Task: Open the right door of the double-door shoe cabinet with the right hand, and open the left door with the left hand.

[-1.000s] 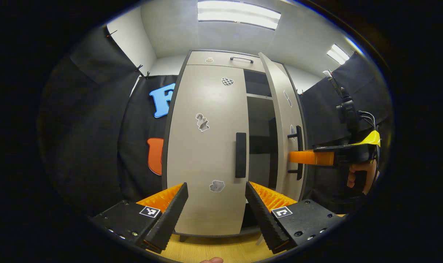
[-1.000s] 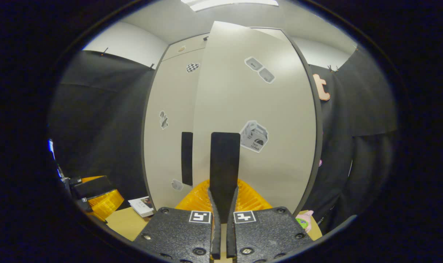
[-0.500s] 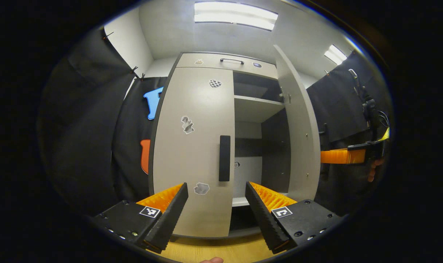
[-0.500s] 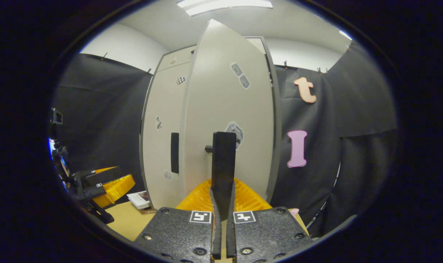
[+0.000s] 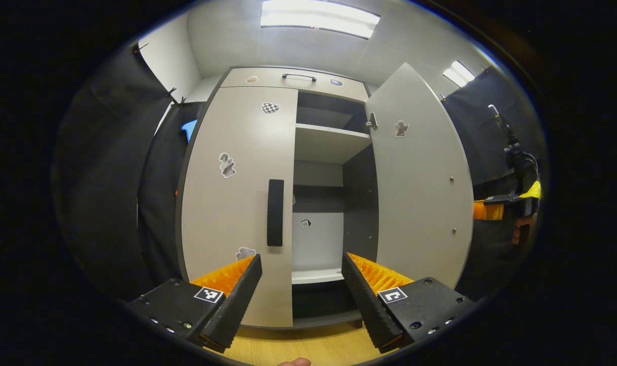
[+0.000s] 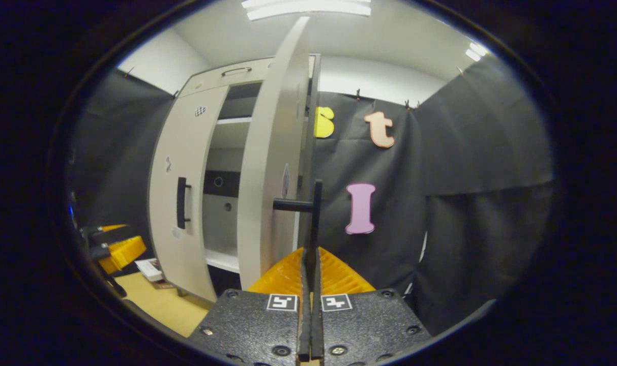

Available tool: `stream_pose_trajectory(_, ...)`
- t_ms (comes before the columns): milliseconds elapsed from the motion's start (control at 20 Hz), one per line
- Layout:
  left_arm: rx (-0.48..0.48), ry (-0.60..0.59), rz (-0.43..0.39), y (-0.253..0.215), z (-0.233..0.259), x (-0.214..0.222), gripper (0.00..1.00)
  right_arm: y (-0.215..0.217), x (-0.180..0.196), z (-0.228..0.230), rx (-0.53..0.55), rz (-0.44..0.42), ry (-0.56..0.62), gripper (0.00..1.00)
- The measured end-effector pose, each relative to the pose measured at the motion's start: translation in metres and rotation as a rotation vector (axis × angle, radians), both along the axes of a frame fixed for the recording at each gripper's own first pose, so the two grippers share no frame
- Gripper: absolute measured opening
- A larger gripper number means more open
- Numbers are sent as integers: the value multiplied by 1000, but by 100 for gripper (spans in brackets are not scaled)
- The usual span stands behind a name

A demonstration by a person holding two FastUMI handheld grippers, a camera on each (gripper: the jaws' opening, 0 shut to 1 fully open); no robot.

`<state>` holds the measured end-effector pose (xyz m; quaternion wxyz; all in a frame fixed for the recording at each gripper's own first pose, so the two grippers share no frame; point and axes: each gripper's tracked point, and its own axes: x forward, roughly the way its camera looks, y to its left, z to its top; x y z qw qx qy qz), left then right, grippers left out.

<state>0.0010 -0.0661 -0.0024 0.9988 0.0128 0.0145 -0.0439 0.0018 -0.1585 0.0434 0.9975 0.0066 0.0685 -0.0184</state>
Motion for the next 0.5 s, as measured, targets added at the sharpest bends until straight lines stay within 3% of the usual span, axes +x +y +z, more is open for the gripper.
stream_pose_trajectory(150, 14, -6, 16, 1, 0, -3, 95, -7, -1, 0, -90, -25, -42, 4)
stream_pose_trajectory(300, 10, -8, 36, 5, 1, -3, 95, -14, -6, 2, -87, -77, -50, 5)
stream_pose_trajectory(350, 4, -12, 44, 8, 3, -4, 95, -18, -6, 1, -72, -88, -50, 26)
stream_pose_trajectory(450, -16, -21, 59, 14, 6, -3, 95, -20, -7, 1, -69, -95, -51, 43)
stream_pose_trajectory(500, -25, -26, 67, 18, 8, -2, 95, -21, -6, 2, -89, -89, -53, 46)
